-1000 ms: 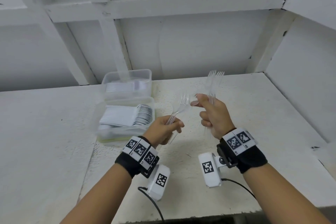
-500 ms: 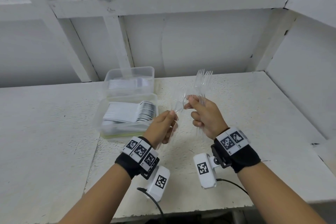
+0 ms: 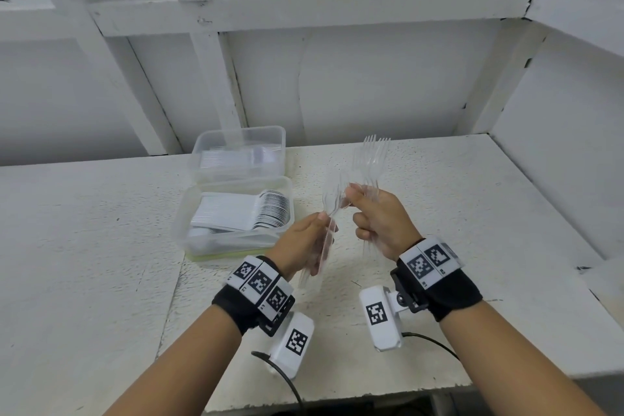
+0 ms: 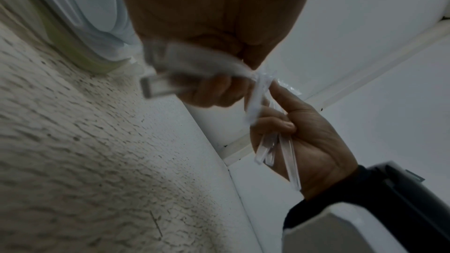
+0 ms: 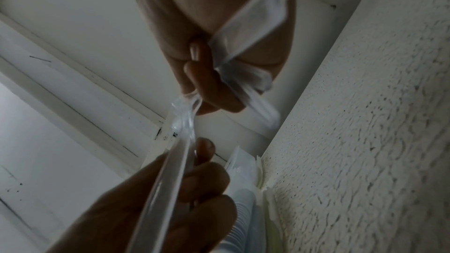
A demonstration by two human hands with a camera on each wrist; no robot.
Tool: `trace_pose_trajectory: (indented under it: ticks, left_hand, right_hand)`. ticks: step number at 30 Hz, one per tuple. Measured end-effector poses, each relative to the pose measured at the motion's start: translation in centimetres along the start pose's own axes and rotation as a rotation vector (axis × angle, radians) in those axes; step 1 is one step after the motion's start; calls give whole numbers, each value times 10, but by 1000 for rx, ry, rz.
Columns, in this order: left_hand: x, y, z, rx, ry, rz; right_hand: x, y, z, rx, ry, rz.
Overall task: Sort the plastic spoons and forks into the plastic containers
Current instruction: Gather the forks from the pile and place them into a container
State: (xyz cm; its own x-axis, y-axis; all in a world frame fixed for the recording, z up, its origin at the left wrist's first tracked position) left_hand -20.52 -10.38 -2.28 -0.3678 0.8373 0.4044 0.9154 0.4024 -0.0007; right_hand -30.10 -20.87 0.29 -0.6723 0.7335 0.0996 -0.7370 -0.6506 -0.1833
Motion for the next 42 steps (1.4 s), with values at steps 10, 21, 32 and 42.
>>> trace_pose_trajectory:
  ticks: [10,21,32,42]
  left_hand:
    - [-1,-3,-8,29,170,106]
    - [-8,1,-12,130,72,-9]
    - [-6,-10,-14,305,-8,-53]
    - [-7,-9,-8,325,-43,-120]
  right_hand:
    - [-2,-4,0,128,10,50]
    - [0,2,5,245,13,-75]
    - [4,3,-5,249,194,-123]
    - [2,-1,-12,331,202,-253]
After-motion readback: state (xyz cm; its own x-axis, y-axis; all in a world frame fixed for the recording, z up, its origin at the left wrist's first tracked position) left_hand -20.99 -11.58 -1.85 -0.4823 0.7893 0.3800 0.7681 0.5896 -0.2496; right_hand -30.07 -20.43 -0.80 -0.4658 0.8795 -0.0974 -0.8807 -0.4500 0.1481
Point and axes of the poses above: each hand's wrist, its own x-axis away from the middle knuckle, its own y-axis out of the back of the hand, z = x × y, the point moved 2 cm from there along -x, towards the middle knuckle, and after that the axes turned 8 degrees about y, right-handed, at the moved point
